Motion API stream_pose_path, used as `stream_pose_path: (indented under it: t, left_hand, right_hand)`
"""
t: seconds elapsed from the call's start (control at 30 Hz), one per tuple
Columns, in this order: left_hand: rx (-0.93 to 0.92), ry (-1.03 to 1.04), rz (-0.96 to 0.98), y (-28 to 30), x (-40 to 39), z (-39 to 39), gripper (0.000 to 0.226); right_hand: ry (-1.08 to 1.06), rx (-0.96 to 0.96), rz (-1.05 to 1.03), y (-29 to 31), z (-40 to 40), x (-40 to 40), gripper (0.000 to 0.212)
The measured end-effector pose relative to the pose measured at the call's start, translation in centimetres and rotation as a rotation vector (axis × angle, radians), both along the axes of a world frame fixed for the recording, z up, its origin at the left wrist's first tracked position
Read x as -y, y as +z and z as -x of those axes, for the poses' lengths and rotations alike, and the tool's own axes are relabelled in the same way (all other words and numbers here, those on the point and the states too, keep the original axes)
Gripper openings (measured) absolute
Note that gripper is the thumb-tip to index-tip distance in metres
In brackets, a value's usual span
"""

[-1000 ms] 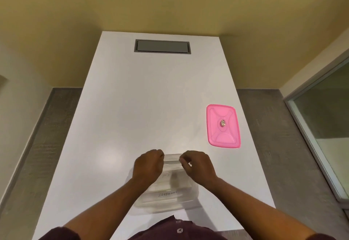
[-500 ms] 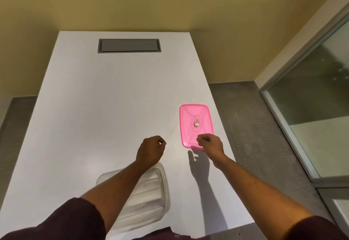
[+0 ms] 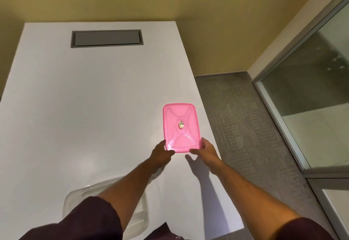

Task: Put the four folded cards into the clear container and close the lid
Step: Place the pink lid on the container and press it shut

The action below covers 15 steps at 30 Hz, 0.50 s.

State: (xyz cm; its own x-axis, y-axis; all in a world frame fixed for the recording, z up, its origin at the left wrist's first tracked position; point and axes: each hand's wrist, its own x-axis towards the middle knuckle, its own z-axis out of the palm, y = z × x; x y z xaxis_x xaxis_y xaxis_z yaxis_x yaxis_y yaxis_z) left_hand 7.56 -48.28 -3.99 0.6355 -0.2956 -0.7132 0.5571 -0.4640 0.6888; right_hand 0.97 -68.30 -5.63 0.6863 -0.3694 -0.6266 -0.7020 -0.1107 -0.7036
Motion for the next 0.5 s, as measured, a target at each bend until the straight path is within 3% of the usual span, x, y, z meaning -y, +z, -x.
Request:
stream_pose_path:
  t: [0.1, 0.23, 0.3, 0.37, 0.5]
  left_hand:
    - [-0.015, 0.043, 0.011, -0.4, 0.8, -0.3, 0.06]
    - [-0.076, 0.166, -0.011, -4.3, 0.4, -1.3, 0.105]
    - [-0.129, 0.193, 0.006, -2.5, 0.1, -1.2, 0.097]
    - [-0.179, 0.163, 0.022, 0.2, -0.1, -0.7, 0.076]
    - [-0.161, 0.092, 0.047, 1.5, -0.7, 0.5, 0.062]
  right_hand:
    - [-0.072, 0.018, 0.014, -0.4, -0.7, -0.4, 0.035]
    - [-0.246, -0.057, -0.12, -1.1, -0.9, 0.3, 0.066]
    - [-0.276, -0.044, -0.187, -1.1, -0.5, 0.9, 0.04]
    - [-0.32, 0.007, -0.229, -0.9, -0.4, 1.1, 0.03]
    - [-0.382, 0.149, -0.352, 1.0, -1.0, 0.9, 0.035]
